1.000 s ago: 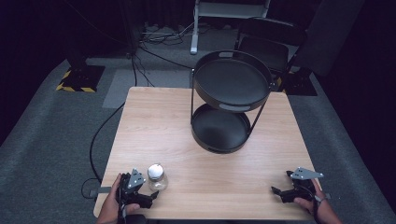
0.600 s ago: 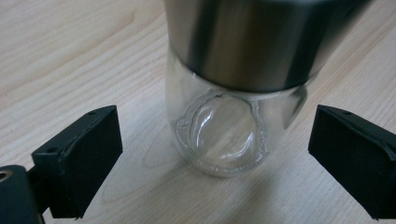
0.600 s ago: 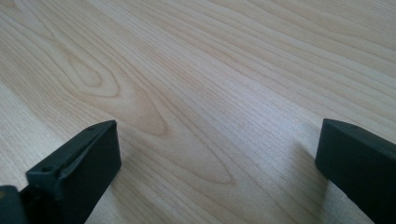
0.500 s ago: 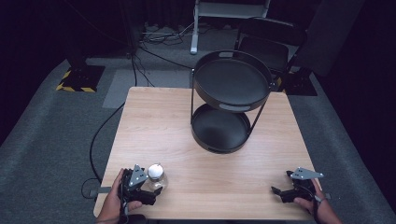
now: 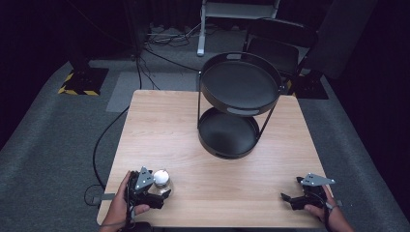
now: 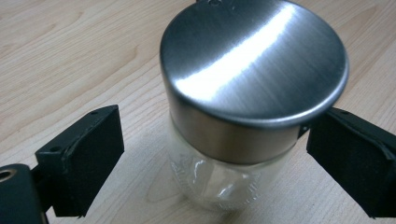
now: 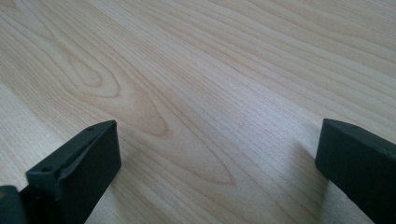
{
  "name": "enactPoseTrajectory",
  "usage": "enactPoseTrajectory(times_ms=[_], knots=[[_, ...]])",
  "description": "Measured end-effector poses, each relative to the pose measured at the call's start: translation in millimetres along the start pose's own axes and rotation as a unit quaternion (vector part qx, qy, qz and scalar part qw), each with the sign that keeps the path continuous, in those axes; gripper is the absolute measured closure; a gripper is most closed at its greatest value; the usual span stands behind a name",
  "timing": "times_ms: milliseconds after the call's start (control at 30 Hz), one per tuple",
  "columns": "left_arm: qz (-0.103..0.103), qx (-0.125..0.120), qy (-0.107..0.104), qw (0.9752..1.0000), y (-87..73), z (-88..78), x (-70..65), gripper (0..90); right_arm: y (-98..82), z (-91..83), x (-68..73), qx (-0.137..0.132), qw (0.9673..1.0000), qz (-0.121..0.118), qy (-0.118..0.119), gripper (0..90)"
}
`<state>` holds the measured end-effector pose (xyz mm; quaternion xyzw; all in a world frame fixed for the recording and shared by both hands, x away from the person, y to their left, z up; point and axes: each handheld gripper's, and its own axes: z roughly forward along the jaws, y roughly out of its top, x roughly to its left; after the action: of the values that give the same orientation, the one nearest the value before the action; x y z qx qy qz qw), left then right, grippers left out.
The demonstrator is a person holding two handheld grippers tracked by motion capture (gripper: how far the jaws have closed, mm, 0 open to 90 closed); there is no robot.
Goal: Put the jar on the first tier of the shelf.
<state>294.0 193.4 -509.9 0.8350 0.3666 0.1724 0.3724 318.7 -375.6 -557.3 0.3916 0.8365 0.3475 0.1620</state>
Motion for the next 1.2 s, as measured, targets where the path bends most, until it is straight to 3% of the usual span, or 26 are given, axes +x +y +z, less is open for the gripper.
enactPoseTrajectory(times_ms=[433, 833, 1067, 1200], knots=[[0.011, -0.016, -0.010, 0.9998, 13.4, 6.5, -0.6, 9.4, 0.0, 0.0, 0.0, 0.000, 1.0000, 0.000, 0.000, 0.0], [0.022, -0.026, -0.029, 0.9990, 16.2, 9.7, -2.6, 27.6, 0.0, 0.0, 0.0, 0.000, 1.0000, 0.000, 0.000, 0.0], [0.014, -0.042, -0.020, 0.9988, 15.4, 9.8, -1.6, 38.0, 0.0, 0.0, 0.0, 0.000, 1.0000, 0.000, 0.000, 0.0], [0.024, -0.037, -0.018, 0.9989, 17.1, 9.7, -3.2, 38.3, 0.0, 0.0, 0.0, 0.000, 1.0000, 0.000, 0.000, 0.0]])
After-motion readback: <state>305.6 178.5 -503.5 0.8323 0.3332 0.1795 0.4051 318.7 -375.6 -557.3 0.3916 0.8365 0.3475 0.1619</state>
